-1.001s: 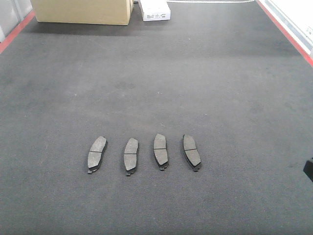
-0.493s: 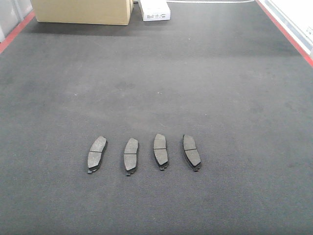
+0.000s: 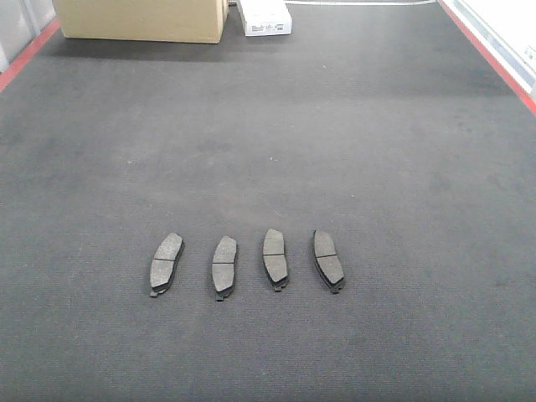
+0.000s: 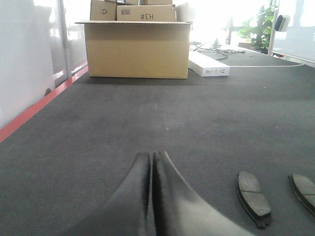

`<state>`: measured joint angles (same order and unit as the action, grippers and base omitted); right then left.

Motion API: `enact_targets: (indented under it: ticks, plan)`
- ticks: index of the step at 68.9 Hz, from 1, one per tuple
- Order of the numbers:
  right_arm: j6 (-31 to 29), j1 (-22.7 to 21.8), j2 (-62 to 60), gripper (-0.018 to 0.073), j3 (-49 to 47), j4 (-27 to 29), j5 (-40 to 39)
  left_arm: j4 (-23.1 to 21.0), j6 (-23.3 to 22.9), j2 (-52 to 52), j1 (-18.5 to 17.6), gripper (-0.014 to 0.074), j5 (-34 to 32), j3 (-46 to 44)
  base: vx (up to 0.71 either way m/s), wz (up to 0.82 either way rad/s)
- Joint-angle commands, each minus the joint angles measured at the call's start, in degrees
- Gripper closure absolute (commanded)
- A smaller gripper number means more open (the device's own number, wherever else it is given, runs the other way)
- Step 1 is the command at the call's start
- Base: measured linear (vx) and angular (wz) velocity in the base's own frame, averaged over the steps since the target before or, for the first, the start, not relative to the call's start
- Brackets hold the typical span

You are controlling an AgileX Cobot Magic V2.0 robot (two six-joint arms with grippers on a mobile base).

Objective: Move and align brake pads A on conveyor

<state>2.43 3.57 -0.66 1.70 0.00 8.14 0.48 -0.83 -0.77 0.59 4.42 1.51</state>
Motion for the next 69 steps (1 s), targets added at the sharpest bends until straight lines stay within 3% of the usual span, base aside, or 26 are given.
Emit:
enact_targets:
  ticks: [1,69]
  plan:
    - [-0.64,-0.28,-0.7,0.0566,1.0,0.0,-3.88,-0.48,-0.14,-0.72,0.1,0.0602,-4.42,-1.08,0.0,0.0]
    - [-0.64,-0.28,-0.7,0.0566,1.0,0.0,-3.91,-0.48,-0.14,-0.72,0.1,0.0602,-4.42,-1.08,0.0,0.0]
